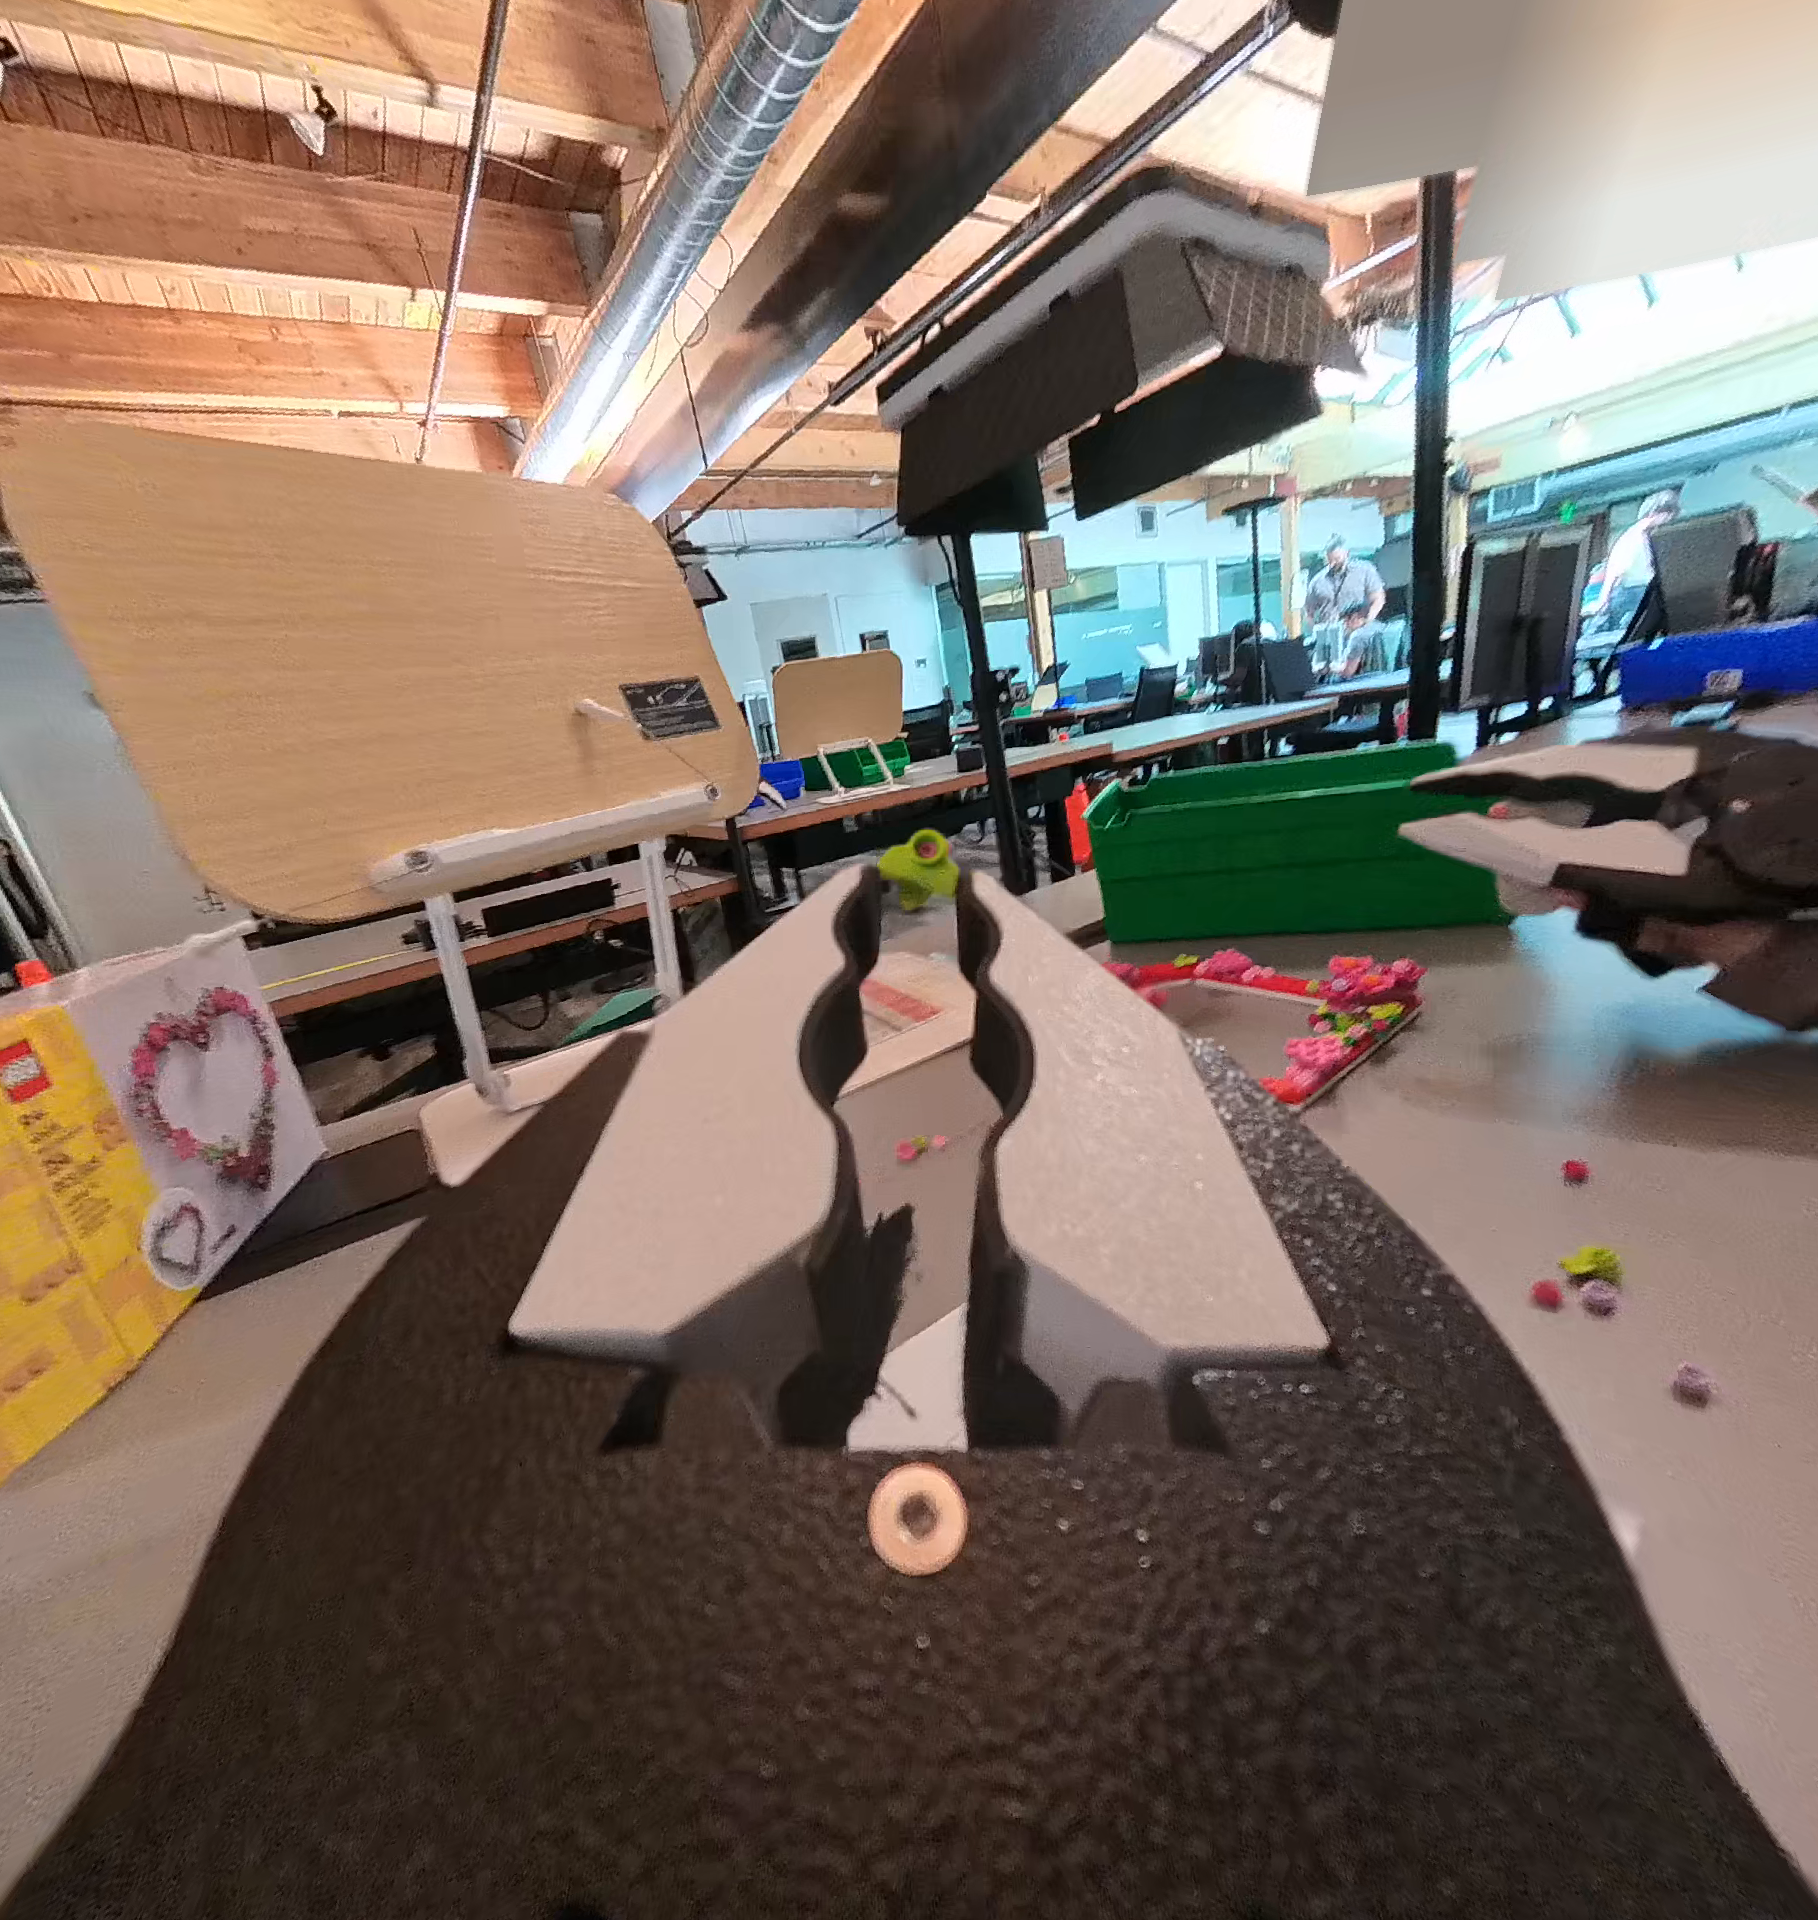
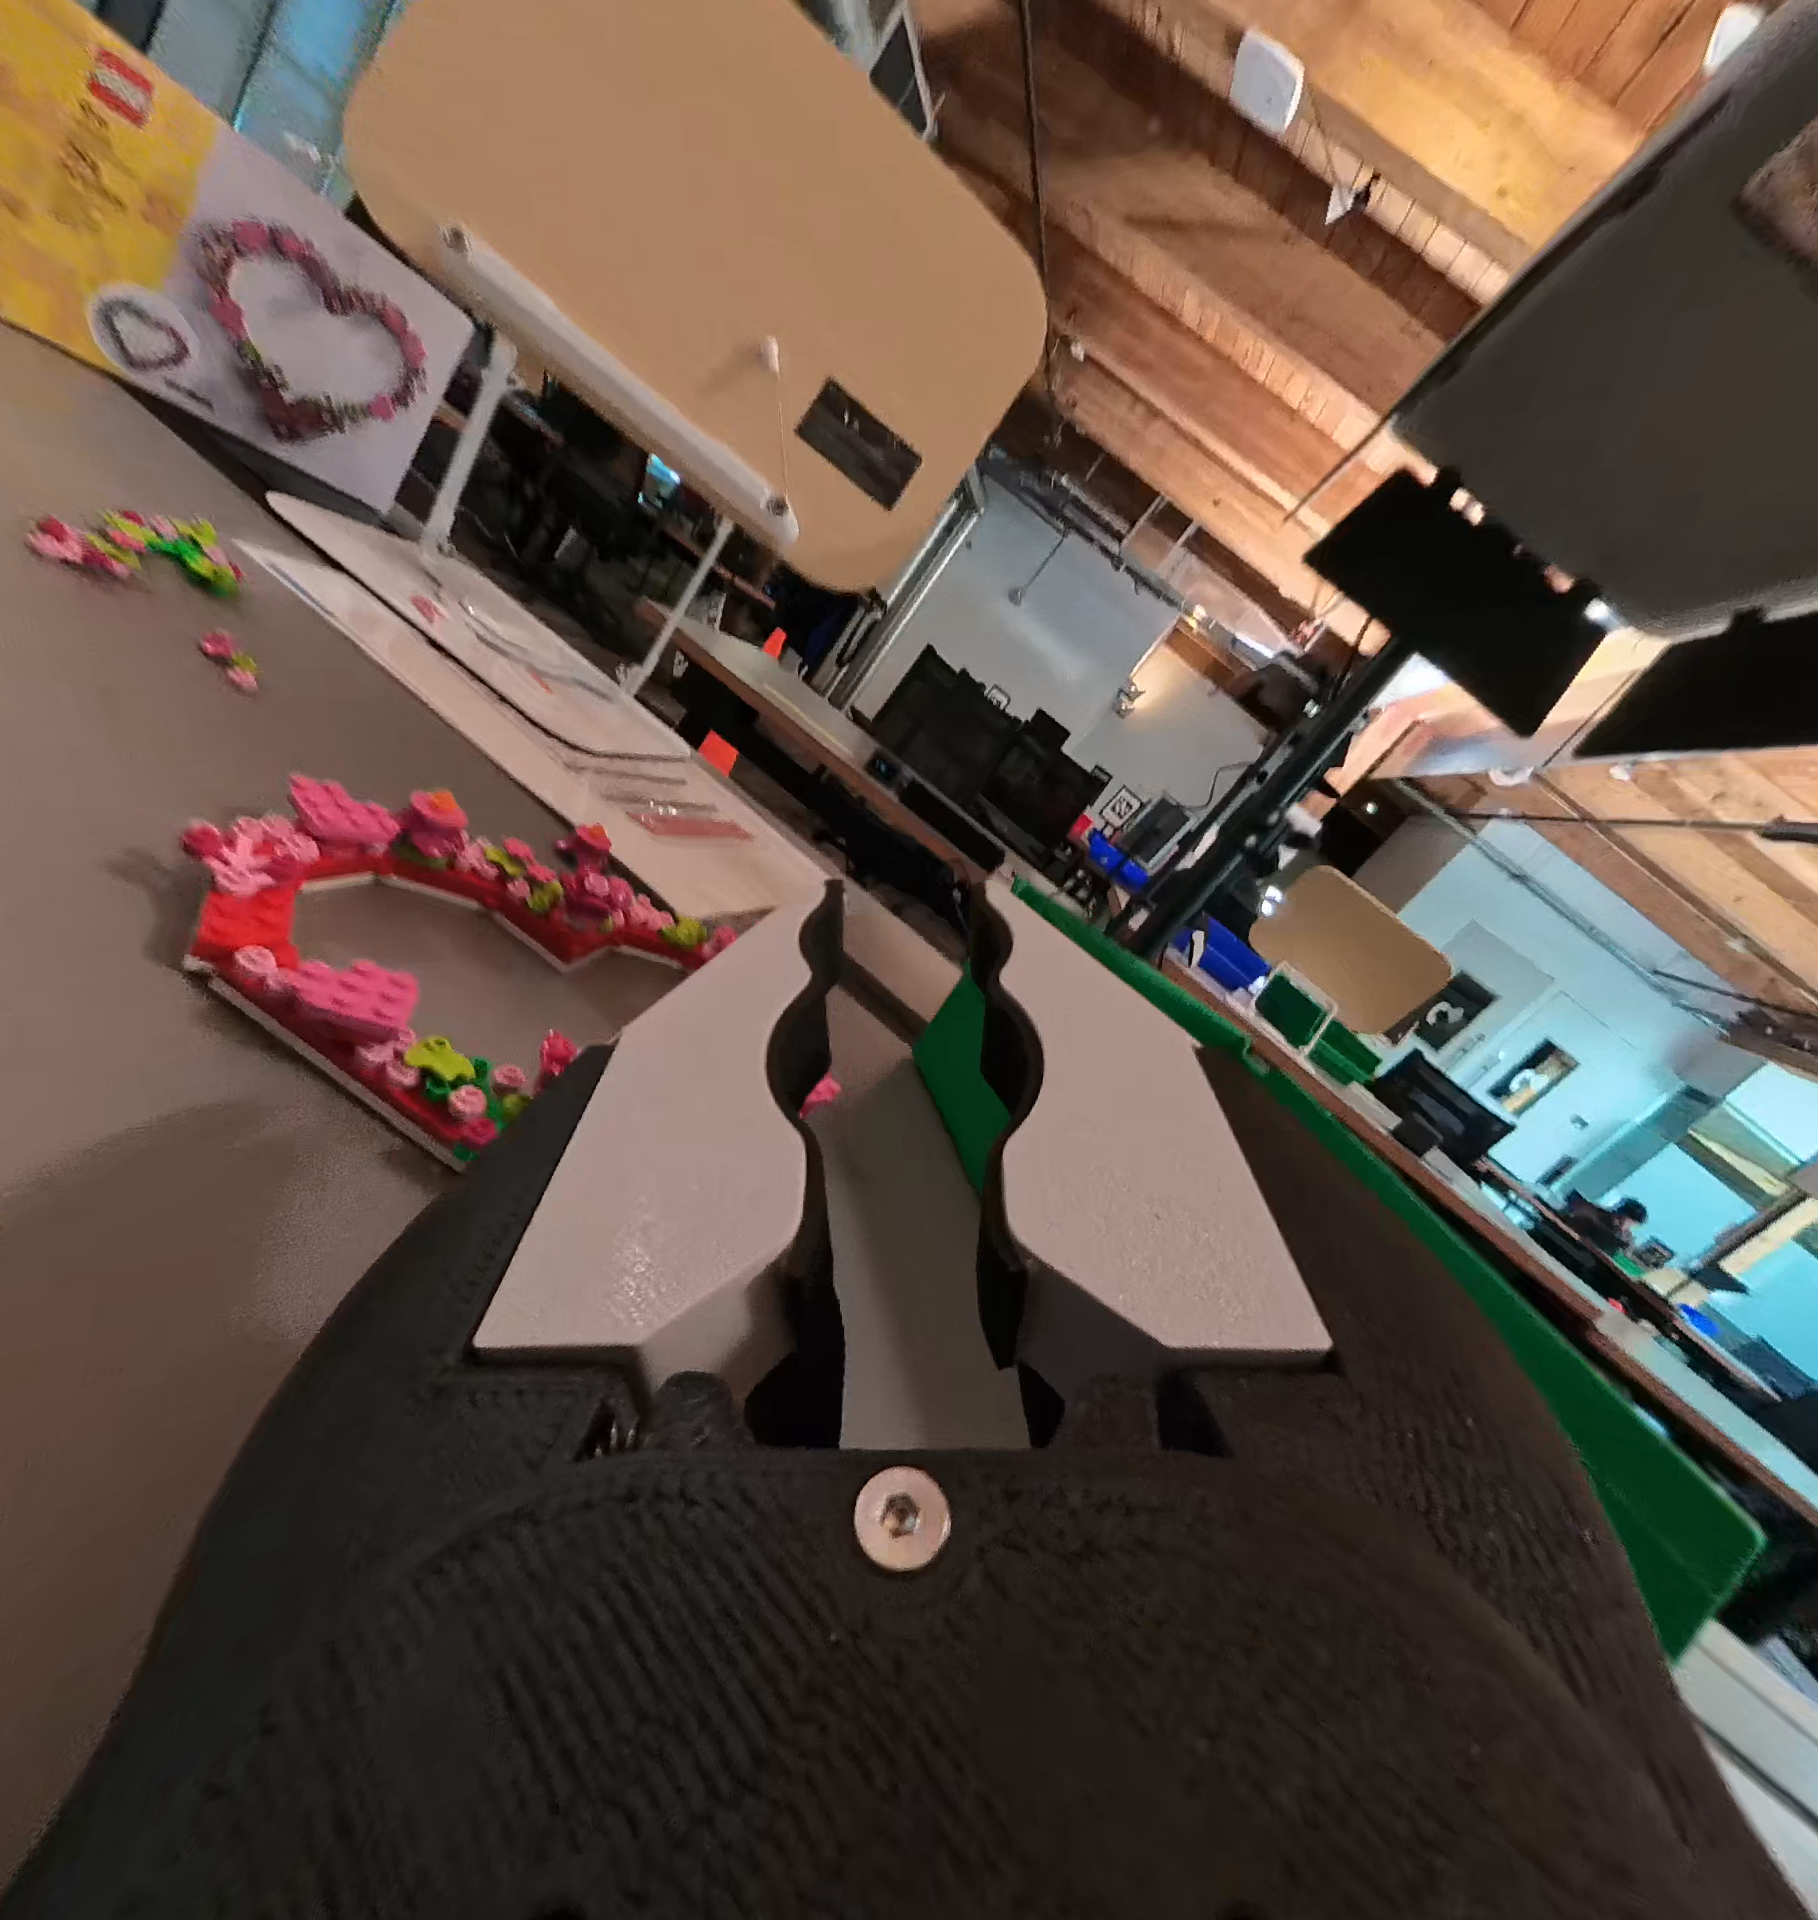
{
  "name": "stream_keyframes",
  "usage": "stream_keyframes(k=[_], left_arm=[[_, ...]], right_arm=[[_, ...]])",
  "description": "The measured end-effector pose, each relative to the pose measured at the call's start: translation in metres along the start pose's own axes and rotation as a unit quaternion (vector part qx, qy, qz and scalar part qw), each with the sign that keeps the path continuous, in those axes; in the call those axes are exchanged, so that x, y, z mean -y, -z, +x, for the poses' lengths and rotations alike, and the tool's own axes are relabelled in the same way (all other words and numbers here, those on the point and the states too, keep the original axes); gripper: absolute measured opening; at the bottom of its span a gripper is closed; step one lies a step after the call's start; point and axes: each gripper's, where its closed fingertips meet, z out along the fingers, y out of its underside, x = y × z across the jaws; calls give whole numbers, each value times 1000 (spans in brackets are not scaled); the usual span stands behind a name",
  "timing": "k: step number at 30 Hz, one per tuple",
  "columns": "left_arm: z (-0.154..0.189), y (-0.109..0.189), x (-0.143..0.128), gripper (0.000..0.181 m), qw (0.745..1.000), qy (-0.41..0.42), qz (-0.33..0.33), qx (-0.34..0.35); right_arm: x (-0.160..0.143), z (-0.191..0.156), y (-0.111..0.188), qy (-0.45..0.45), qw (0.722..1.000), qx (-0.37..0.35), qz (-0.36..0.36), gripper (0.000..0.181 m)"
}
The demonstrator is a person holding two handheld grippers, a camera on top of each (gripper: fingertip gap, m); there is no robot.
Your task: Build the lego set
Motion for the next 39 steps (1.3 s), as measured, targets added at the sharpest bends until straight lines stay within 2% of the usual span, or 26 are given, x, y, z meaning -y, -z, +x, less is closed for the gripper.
stream_keyframes(k=[5, 8, 11, 13, 15, 17, 21, 23, 26, 29, 39], left_arm=[[30, -4, 29, 12, 998, 41, 42, -32], [60, -7, 43, 12, 993, 74, 64, -68], [94, -9, 48, 12, 980, 140, 79, -116], [117, -9, 49, 12, 964, 198, 84, -156], [139, -8, 50, 13, 940, 261, 92, -199], [156, -8, 52, 12, 906, 335, 96, -240], [176, -9, 54, 12, 813, 474, 97, -324], [180, -10, 53, 12, 784, 506, 93, -347], [186, -11, 51, 12, 777, 511, 84, -358], [188, -10, 55, 12, 762, 522, 88, -373], [198, -10, 53, 12, 777, 494, 79, -381]], right_arm=[[54, 4, 20, -5, 998, -11, 68, 25], [88, 6, 37, -58, 992, 0, 111, 26], [119, -4, 56, -140, 979, 58, 138, 28], [135, -22, 66, -205, 960, 131, 138, 27], [148, -43, 75, -263, 934, 204, 126, 28], [160, -62, 82, -300, 912, 257, 113, 26], [191, -91, 88, -280, 900, 314, 116, 22], [206, -103, 91, -260, 895, 340, 122, 20], [221, -113, 95, -246, 888, 365, 136, 17], [221, -120, 91, -228, 894, 365, 123, 12], [220, -124, 92, -328, 847, 409, 87, 9]])
